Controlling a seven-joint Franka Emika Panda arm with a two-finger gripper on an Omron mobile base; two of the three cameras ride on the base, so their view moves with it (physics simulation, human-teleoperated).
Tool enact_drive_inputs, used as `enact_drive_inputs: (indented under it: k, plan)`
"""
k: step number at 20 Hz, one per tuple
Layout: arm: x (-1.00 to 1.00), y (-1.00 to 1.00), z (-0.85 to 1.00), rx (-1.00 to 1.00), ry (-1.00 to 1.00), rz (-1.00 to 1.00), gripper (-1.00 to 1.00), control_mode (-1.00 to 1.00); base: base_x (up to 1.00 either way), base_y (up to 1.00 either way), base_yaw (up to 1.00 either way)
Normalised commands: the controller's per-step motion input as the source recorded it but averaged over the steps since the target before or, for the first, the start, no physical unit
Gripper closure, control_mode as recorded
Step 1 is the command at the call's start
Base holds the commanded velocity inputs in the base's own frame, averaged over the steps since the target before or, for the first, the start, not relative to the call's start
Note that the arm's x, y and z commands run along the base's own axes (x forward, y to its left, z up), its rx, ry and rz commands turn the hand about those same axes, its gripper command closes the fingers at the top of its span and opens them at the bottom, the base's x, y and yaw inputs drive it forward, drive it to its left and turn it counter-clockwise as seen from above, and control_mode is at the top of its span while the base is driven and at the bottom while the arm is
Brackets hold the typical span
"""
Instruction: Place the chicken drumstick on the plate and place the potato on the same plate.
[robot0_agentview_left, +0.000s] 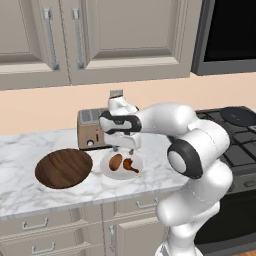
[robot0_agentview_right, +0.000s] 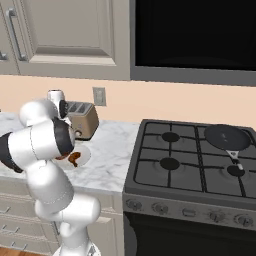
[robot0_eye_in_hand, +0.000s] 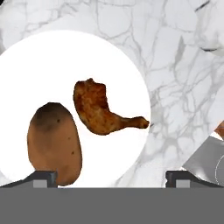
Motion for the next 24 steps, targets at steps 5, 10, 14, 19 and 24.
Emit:
enact_drive_inputs:
  k: [5, 10, 14, 19, 24]
  plan:
    - [-0.53, -0.89, 0.08, 0.00, 0.00, -0.05, -1.00, -1.00, 0.00, 0.00, 0.00]
    - [-0.66, -0.98, 0.20, 0.00, -0.09, 0.04, -1.00, -1.00, 0.00, 0.00, 0.00]
    - [-0.67, -0.88, 0.46, 0.00, -0.06, 0.25, -1.00, -1.00, 0.00, 0.00, 0.00]
    - [-0.98, -0.26, 0.05, 0.00, -0.18, 0.29, -1.00, -1.00, 0.00, 0.00, 0.00]
    - [-1.00, -0.02, 0.04, 0.00, -0.29, 0.25, -1.00, -1.00, 0.00, 0.00, 0.00]
